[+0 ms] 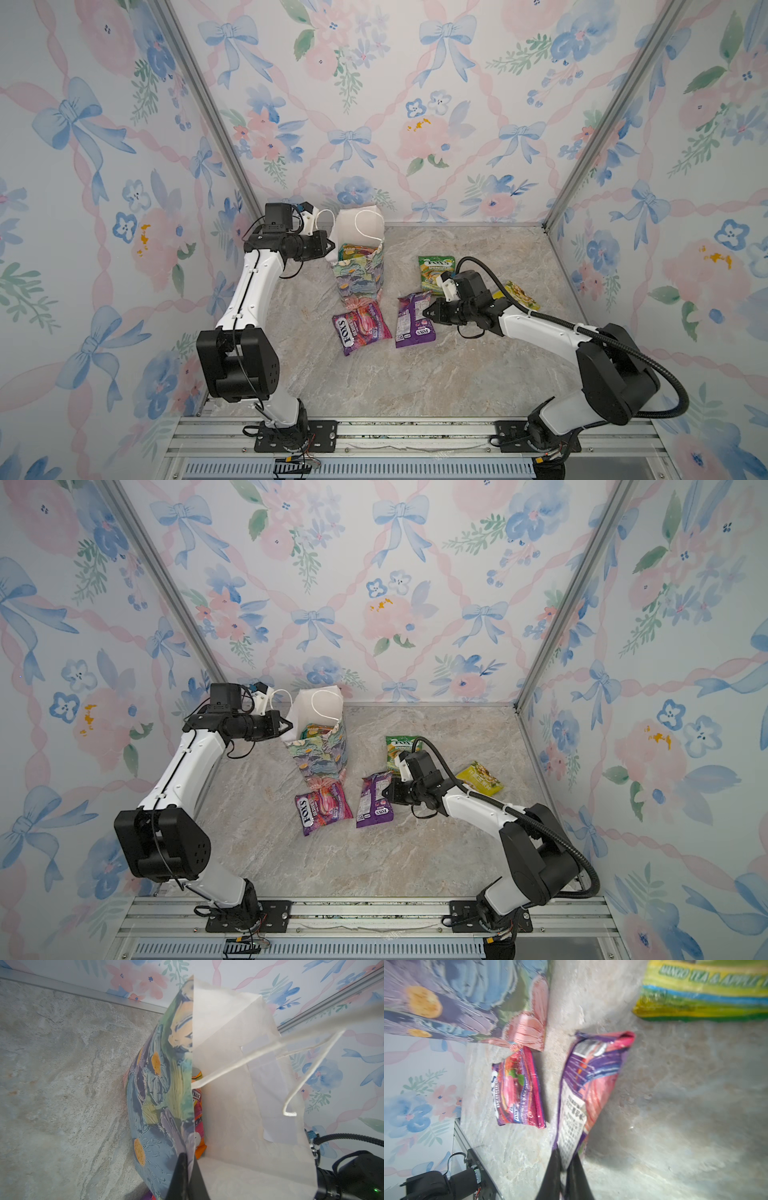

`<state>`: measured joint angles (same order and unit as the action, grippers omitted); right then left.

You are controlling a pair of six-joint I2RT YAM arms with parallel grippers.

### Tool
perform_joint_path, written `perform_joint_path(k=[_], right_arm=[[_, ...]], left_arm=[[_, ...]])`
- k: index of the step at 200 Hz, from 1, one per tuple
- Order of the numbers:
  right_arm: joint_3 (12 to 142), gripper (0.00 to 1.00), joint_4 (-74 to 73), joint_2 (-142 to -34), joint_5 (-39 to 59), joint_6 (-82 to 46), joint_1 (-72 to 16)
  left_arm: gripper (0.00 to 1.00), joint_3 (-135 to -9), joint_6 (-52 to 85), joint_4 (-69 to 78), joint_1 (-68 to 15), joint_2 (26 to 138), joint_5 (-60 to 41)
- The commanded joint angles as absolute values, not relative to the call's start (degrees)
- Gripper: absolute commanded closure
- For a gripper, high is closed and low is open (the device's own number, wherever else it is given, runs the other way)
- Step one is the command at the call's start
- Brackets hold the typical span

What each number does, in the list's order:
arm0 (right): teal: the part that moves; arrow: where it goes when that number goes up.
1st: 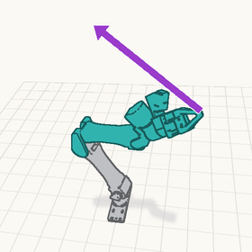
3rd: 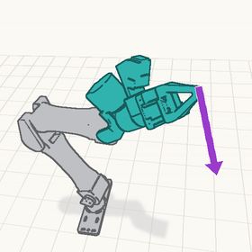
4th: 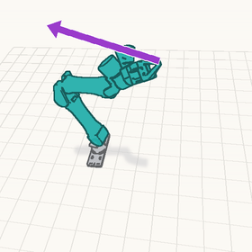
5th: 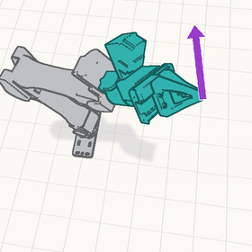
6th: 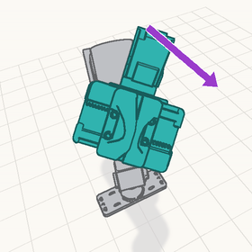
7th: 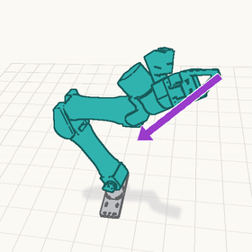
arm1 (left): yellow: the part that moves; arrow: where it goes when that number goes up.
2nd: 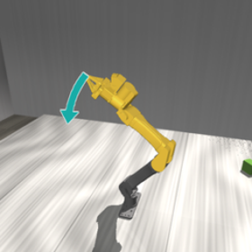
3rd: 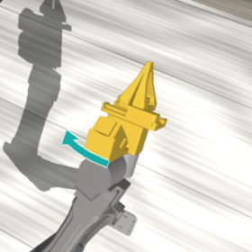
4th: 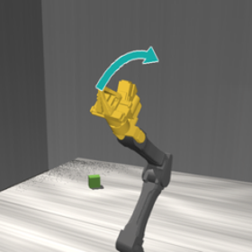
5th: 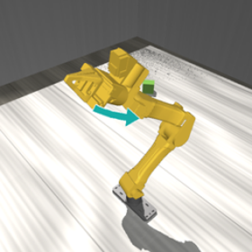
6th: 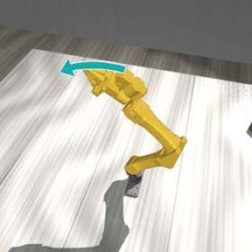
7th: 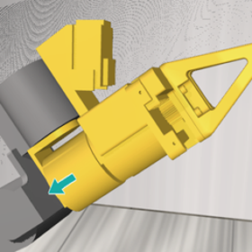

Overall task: Place the snacks into the paper bag
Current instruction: 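Lift the purple packet with the right gripper and carry it over the bag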

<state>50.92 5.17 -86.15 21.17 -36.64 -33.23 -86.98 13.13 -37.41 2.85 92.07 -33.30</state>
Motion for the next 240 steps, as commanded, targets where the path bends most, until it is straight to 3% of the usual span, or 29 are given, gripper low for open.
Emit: perform_joint_path(k=[1, 131, 240], right_arm=[[54.43, 1.0, 9.55, -82.31, 19.05, -36.19, -33.98], [78.58, 1.0, 27.56, -76.73, 11.82, -27.17, -40.77], [103.6, 1.0, 30.94, -86.67, 11.95, -22.11, -49.33]], left_arm=[[1.0, -86.37, 12.83, -37.27, 3.08, 91.42, -34.39], [1.0, -86.35, 12.87, -37.27, 3.08, 91.48, -34.54], [1.0, -86.31, 12.83, -37.31, 3.08, 91.25, -34.54]])
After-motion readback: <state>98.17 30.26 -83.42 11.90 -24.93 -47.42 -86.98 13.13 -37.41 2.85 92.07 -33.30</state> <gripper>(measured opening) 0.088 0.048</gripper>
